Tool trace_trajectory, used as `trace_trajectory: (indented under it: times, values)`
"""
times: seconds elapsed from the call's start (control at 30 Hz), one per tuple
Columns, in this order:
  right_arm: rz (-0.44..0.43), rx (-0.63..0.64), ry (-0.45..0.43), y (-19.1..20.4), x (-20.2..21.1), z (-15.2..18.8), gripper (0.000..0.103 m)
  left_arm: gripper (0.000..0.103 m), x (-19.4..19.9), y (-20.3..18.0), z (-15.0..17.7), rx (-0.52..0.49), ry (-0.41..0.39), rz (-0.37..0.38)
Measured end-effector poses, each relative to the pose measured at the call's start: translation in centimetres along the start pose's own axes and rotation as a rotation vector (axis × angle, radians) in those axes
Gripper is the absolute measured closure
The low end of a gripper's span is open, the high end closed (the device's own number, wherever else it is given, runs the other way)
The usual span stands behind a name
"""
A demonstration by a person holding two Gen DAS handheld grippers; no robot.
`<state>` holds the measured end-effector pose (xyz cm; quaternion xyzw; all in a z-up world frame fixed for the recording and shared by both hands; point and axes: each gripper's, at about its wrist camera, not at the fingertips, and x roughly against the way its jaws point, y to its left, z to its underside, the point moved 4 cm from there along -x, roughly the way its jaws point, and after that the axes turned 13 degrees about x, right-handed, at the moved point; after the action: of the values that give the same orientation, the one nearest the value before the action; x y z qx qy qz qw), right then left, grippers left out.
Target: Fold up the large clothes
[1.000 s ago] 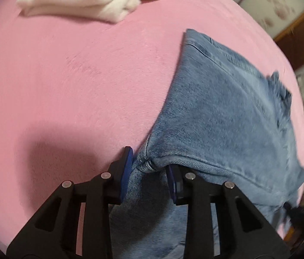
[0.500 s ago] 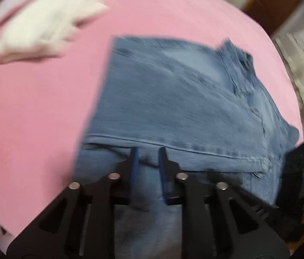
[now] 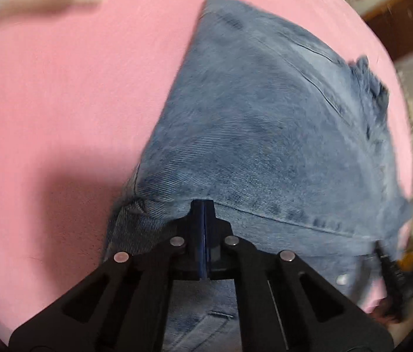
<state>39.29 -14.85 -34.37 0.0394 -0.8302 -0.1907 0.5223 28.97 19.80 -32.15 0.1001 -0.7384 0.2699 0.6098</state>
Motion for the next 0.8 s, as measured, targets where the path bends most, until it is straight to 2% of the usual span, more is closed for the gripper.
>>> trace_trajectory:
  times: [0.03, 0.07, 0.13, 0.2, 0.23, 0.3, 0.33, 0.4, 0.47, 0.53, 0.57, 0.6, 0.63, 0.7, 0.73, 0.8]
  values:
    - [0.184, 0.053, 0.013, 0.6, 0.7, -0.3, 0.103, 0.102, 0.3, -0.6, 0.1, -0.032, -0.033, -0.017]
    - [0.232, 0.088, -0.007, 1.6, 1.2, -0.6, 0.101, 0.102, 1.3, -1.8, 0.7, -0.089, -0.076, -0.007]
    - [0.043, 0.043, -0.048, 4.0, 1.2, -0.9, 0.101, 0.102, 2.8, -4.3, 1.8, -0.178, -0.089, 0.078]
    - [-0.176, 0.000, -0.010, 7.6, -0.4, -0.6, 0.101, 0.102, 2.5, -6.7, 2.3, -0.215, -0.014, 0.164]
    - [-0.259, 0.009, 0.023, 9.6, -1.6, -0.1, 0.101, 0.102, 1.7, -7.9, 2.3, -0.213, 0.018, 0.188]
    - [-0.367, 0.070, 0.089, 14.0, -4.8, 0.9, 0.101, 0.102, -0.2, -9.5, 2.0, -0.193, 0.050, 0.190]
    - [-0.382, 0.103, 0.113, 15.5, -6.1, 1.0, 0.101, 0.102, -1.3, -9.8, 1.2, -0.171, 0.045, 0.166]
    - [-0.356, 0.133, 0.129, 17.1, -8.2, 0.5, 0.101, 0.102, -3.4, -10.3, -1.2, -0.119, 0.022, 0.161]
    - [-0.352, 0.100, 0.091, 16.9, -10.0, -1.9, 0.101, 0.102, -4.3, -10.0, -4.3, -0.094, -0.023, 0.153]
    - [-0.304, 0.105, 0.054, 15.5, -10.8, -4.3, 0.103, 0.102, -4.1, -9.6, -7.0, -0.116, -0.116, 0.101]
    - [-0.263, 0.138, 0.036, 14.5, -11.5, -6.1, 0.103, 0.102, -4.2, -9.1, -8.3, -0.131, -0.157, 0.062]
    - [-0.198, 0.173, 0.006, 13.2, -10.9, -7.3, 0.103, 0.102, -4.8, -9.0, -9.6, -0.141, -0.165, 0.051]
    - [-0.106, 0.189, -0.017, 11.6, -10.3, -8.6, 0.103, 0.102, -5.1, -8.7, -10.4, -0.159, -0.164, 0.038]
    - [0.067, 0.145, -0.036, 7.3, -8.8, -10.1, 0.103, 0.102, -5.1, -8.6, -11.0, -0.226, -0.179, 0.000]
    - [0.072, 0.127, -0.047, 5.3, -8.0, -10.4, 0.103, 0.102, -5.1, -8.5, -11.3, -0.269, -0.213, -0.061]
    - [0.068, 0.106, -0.054, 3.8, -6.9, -10.8, 0.103, 0.102, -4.9, -7.9, -11.9, -0.273, -0.248, -0.116]
